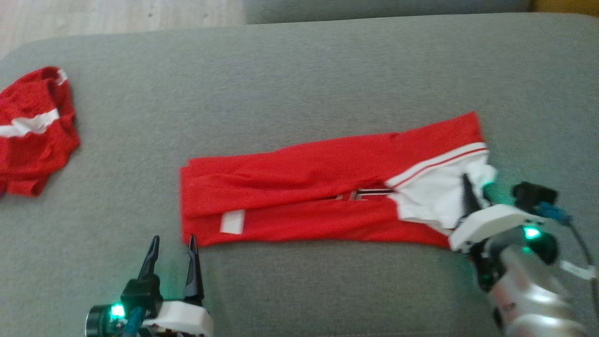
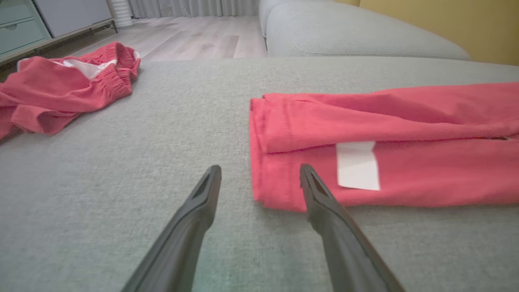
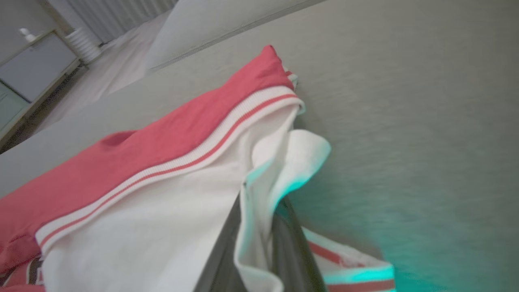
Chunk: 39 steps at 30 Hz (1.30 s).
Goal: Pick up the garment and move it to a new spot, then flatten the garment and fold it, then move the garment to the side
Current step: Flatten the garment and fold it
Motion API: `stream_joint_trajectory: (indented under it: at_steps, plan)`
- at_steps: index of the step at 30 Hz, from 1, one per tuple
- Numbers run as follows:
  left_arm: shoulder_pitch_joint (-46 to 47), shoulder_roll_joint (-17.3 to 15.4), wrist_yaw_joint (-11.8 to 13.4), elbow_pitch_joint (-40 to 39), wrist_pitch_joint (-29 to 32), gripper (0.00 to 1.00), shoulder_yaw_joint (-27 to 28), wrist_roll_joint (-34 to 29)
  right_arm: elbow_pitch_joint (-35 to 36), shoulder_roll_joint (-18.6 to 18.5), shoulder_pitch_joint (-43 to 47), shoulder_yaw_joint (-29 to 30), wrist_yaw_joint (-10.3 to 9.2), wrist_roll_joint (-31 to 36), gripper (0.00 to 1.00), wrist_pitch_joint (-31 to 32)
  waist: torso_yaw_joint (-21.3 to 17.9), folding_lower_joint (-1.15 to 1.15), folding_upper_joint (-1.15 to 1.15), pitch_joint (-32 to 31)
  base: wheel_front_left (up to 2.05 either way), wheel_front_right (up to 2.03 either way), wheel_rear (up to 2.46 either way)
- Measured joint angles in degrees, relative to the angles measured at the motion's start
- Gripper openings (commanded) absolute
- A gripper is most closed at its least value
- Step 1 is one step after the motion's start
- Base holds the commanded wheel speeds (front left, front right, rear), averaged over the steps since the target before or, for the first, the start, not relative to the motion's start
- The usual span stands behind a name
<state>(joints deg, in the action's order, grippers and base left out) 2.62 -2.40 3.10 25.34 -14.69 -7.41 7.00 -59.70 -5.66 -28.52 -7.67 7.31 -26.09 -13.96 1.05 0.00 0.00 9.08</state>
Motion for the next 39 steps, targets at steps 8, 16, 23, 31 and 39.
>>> stream_joint_trajectory:
  at_steps: [8,16,23,31,39]
  plan:
    - [1.61,0.02,-0.09,-0.21,0.0,1.0,-2.67,1.35,4.93,-3.72,1.27,5.01,-0.01,3.5,0.0,-0.25,-4.0,0.0,0.0,-0.64,0.0,0.0,0.0]
    - [1.9,0.0,0.02,-0.24,0.0,1.0,-4.22,1.34,16.68,0.45,2.89,-5.75,-0.01,3.1,0.0,-0.41,-2.84,0.0,0.0,-0.65,0.0,0.0,0.0]
    - [1.79,-0.03,0.01,0.08,0.0,1.0,-5.94,2.08,22.62,1.46,4.54,-19.48,-0.01,-3.69,0.0,1.21,1.66,0.0,0.0,-0.87,0.0,0.0,0.0]
    - [1.61,-0.04,0.27,0.09,0.0,1.0,-7.67,2.16,23.86,1.56,4.19,-27.77,-0.01,-9.64,0.0,3.27,8.57,0.0,0.0,-0.95,0.0,0.0,0.0]
    - [1.46,-0.07,0.51,0.12,-0.01,1.0,-7.64,2.66,23.49,1.59,1.2,-31.55,-0.01,-15.02,1.0,1.51,12.08,0.0,0.0,-0.8,0.0,0.0,0.0]
